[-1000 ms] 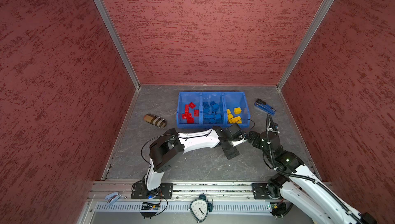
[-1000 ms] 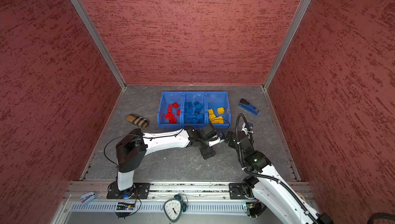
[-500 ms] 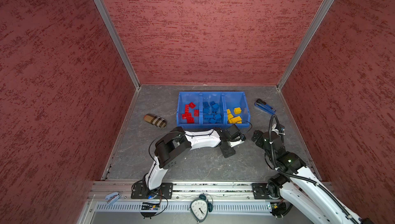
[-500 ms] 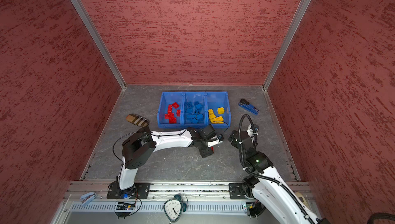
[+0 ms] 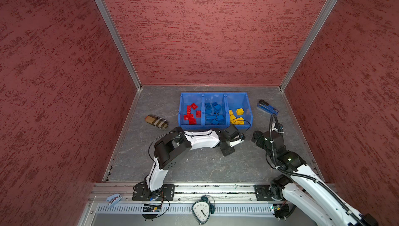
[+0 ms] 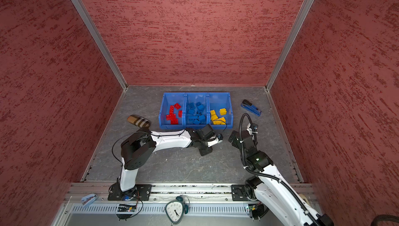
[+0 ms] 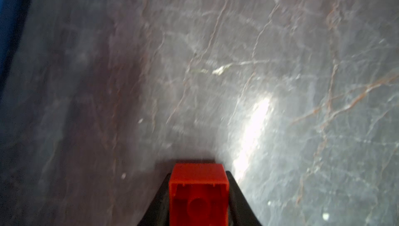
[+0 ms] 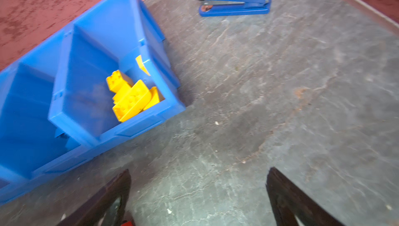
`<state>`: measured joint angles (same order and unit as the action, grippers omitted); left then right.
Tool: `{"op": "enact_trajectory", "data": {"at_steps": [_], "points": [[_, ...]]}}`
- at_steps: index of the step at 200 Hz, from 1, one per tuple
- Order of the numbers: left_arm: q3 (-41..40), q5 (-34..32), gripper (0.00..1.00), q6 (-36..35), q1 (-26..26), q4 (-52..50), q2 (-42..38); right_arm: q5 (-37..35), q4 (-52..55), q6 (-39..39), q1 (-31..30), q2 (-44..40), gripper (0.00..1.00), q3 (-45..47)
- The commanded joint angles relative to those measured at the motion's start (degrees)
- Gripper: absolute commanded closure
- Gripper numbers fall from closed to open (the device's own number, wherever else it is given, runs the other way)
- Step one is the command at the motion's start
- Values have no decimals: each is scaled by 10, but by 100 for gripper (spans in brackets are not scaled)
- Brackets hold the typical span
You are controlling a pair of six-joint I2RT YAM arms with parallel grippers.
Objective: Sort the legos into containers by color
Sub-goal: Pick up the lego from the middle-left of the table, then place the lego in the container.
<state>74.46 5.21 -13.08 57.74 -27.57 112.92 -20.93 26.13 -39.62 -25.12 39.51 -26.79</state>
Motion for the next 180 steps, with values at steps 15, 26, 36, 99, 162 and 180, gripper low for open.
{"op": "enact_trajectory", "data": {"at_steps": [15,26,36,99,162,180], "points": [[-49,31,100,76,-49,31,-120,167,-155,103,3,-5,1,10],[-67,28,100,99,-65,43,-158,213,-186,122,3,5,1,10],[-86,22,100,117,-80,59,-194,252,-209,138,3,19,1,6],[-112,-23,100,214,-226,49,-318,380,-329,211,-11,101,1,-5],[-43,-99,100,293,-297,-2,-239,330,-432,206,-46,229,1,-40],[-2,-80,100,316,-316,-27,-194,306,-458,182,-48,251,1,-44]]}}
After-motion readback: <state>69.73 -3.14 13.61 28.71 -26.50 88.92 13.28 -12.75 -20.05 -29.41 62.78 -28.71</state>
